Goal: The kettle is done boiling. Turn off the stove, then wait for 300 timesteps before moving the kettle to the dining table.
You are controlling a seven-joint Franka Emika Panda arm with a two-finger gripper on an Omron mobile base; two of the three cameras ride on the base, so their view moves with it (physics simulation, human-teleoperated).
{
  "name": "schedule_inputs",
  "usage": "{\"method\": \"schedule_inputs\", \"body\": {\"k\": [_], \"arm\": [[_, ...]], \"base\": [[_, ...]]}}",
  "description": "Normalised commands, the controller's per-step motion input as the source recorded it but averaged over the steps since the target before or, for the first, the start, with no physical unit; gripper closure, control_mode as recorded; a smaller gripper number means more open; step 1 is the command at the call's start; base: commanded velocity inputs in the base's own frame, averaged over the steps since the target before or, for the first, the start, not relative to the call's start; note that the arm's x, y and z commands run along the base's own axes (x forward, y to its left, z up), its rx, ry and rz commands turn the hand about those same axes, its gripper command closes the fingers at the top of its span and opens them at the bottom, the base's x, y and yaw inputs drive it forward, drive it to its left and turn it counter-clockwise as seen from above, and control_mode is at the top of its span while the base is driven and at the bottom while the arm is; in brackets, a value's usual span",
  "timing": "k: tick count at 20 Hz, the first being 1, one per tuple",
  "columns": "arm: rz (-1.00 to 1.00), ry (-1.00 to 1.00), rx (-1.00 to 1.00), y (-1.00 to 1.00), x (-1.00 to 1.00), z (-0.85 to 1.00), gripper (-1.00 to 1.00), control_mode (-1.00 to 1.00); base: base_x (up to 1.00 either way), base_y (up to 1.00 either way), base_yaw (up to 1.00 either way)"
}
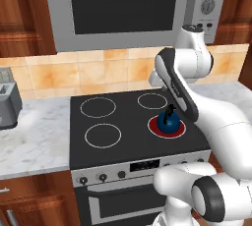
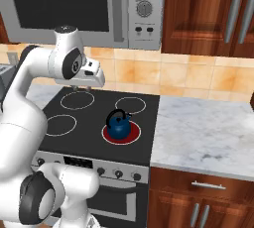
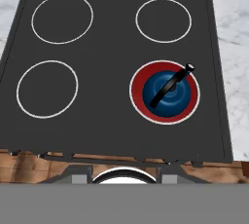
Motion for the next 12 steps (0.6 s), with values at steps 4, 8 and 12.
{"method": "schedule_inputs", "body": {"k": [4, 8, 12], "arm": [[0.0, 0.0, 0.0, 0.0, 0.0, 0.0, -1.0, 1.0], [0.0, 0.0, 0.0, 0.0, 0.0, 0.0, -1.0, 1.0], [0.0, 0.0, 0.0, 0.0, 0.0, 0.0, -1.0, 1.0]], "base": [[0.0, 0.13, 0.0], [0.0, 0.41, 0.0], [0.0, 0.41, 0.0]]}}
